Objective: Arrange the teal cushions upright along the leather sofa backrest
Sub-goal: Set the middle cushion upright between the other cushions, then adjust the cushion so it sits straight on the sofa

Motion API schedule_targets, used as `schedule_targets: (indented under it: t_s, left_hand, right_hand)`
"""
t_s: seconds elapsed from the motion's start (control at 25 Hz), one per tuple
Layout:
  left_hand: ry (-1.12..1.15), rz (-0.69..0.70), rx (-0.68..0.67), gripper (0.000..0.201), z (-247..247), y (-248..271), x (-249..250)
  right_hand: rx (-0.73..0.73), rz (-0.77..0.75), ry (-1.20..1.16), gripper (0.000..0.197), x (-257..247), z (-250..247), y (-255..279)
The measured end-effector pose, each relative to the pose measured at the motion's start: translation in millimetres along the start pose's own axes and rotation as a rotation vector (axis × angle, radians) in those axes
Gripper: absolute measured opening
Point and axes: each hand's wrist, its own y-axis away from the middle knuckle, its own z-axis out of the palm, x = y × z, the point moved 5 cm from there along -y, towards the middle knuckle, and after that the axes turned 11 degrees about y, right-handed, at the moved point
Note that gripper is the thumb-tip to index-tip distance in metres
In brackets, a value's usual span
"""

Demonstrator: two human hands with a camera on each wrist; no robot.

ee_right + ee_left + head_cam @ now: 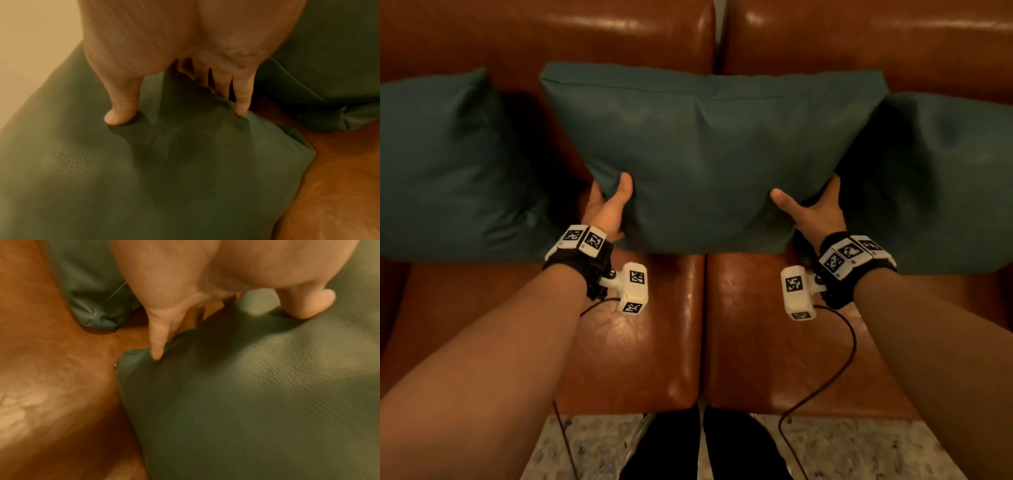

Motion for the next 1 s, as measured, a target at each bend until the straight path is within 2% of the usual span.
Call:
schedule_targets:
  t_s: [0.08, 0.16, 0.28, 0.32, 0.4, 0.48, 0.52, 0.6, 0.72, 0.76, 0.84, 0.92, 1.0]
  left_hand:
    - [-0.011, 0.016, 0.058, 0.075, -5.2, 5.4, -14.9]
    - [-0.053, -0.040, 0.085, 0.064, -12.1, 13.2, -42.6]
    - [-0.167, -0.083, 0.076, 0.015, -11.0, 24.2, -86.3]
    - [-0.225, -0.069, 0.055, 0.008, -6.2, 25.9, -96.1]
    - [-0.350, -0.034, -0.060, 0.024, 23.3, 36.6, -112.4]
    - [-0.428, -0.002, -0.219, 0.024, 70.4, 57.2, -118.1]
    - [-0.455, 0.009, -0.290, 0.024, 95.4, 68.0, -121.2]
    - [-0.487, 0.017, -0.383, 0.021, 148.2, 85.4, -128.5]
    - [-0.459, 0.074, -0.407, 0.004, 224.7, 103.4, -133.3]
    - [-0.423, 0.092, -0.363, 0.022, 248.1, 104.6, -134.8]
    - [-0.241, 0.027, -0.289, 0.051, 301.0, 114.4, -141.7]
    - [-0.023, -0.076, -0.308, 0.071, 322.0, 111.9, -143.3]
    - [0.075, -0.143, -0.319, 0.076, 347.7, 111.2, -155.5]
  right_hand:
    - [0.021, 0.017, -0.012, 0.115, 8.0, -3.2, 3.0]
    - [0.049, 0.030, -0.009, 0.086, 23.2, -9.6, 8.8]
    - [0.012, 0.111, 0.057, 0.031, 60.4, -19.2, 19.2]
    - [-0.022, 0.127, 0.093, 0.020, 72.4, -21.7, 23.3]
    - [-0.054, 0.143, 0.158, 0.013, 97.9, -38.4, 36.4]
    - [-0.030, 0.162, 0.198, 0.011, 116.4, -69.0, 46.3]
    - [-0.010, 0.174, 0.210, 0.013, 123.9, -88.9, 48.9]
    - [0.057, 0.199, 0.214, 0.031, 139.9, -136.6, 47.1]
    - [0.286, 0.242, 0.145, 0.060, 160.8, -217.1, 33.6]
    - [0.371, 0.244, 0.100, 0.068, 169.0, -243.7, 25.2]
    - [0.467, 0.235, 0.009, 0.086, 190.3, -300.5, 1.8]
    - [0.431, 0.198, -0.007, 0.110, 194.8, -322.6, -24.0]
    - [0.353, 0.176, -0.022, 0.139, 199.9, -350.9, -56.2]
